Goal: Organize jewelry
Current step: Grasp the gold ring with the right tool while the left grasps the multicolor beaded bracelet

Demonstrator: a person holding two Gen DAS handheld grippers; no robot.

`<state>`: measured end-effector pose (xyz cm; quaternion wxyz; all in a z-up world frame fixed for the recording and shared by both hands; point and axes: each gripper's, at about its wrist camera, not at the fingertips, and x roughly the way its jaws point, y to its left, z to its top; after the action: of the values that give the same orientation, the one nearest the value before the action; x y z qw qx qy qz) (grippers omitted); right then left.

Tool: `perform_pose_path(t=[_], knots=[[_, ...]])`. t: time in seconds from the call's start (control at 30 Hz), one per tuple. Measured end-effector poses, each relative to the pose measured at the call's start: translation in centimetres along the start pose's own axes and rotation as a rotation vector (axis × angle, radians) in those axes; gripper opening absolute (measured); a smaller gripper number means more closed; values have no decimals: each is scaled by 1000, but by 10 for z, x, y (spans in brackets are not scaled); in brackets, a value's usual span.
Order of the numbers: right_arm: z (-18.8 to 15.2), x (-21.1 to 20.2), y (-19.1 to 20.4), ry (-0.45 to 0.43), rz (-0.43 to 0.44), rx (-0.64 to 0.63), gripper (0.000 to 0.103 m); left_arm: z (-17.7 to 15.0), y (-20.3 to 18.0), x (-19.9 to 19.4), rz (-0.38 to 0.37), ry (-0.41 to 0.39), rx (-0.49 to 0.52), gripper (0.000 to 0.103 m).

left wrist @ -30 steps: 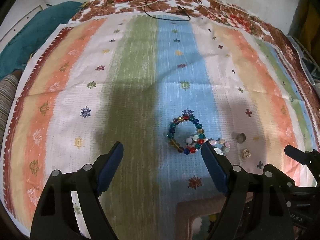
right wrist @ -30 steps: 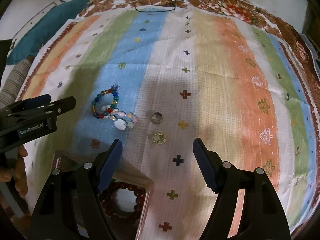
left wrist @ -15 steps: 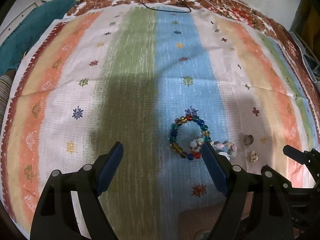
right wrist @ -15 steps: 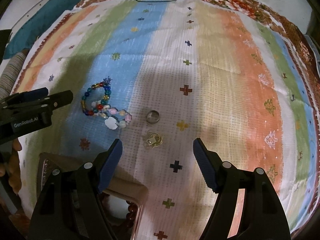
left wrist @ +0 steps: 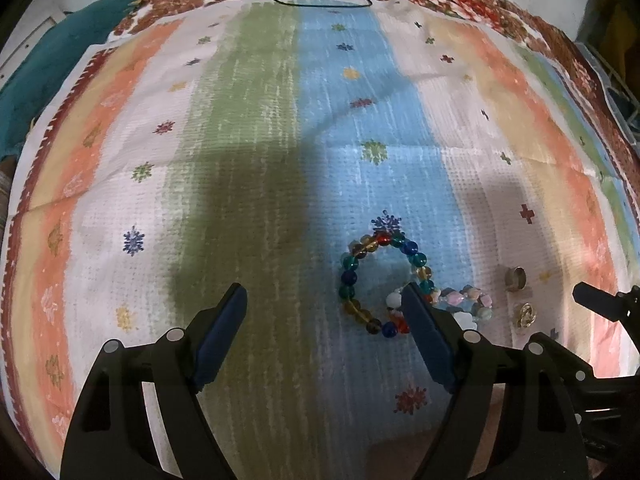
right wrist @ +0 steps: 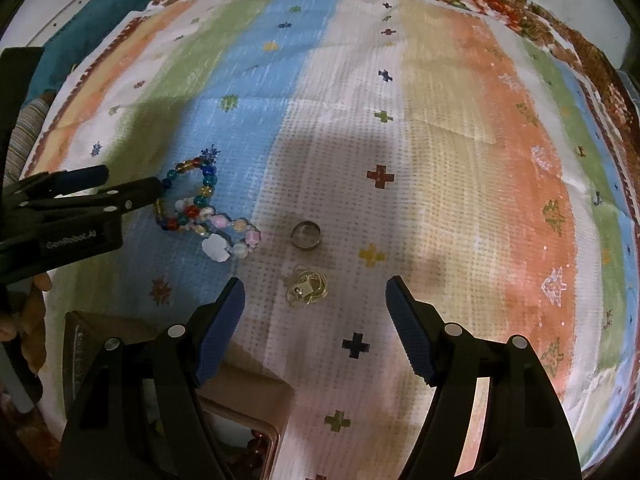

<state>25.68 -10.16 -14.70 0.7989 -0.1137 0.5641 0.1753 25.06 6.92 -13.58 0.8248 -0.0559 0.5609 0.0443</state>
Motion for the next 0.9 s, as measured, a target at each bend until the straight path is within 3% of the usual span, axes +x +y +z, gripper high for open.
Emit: perform_pose_path(t=[0.2,0.33,0.5,0.77,0.9], knots=[[2,7,1,13,-6,-10,73,3,1,9,15,15,9,77],[3,16,-2,35,-5,-6,56,2,0,17,36,45,21,68],[3,25,-2,53,-8,-10,48,0,0,22,28,65,26,62],[2,25,-2,54,-2,-14,35,-2,9,23,32,67,4,40],[4,26,-2,60,12,-15,28,-3,14,23,32,67,-3,36]])
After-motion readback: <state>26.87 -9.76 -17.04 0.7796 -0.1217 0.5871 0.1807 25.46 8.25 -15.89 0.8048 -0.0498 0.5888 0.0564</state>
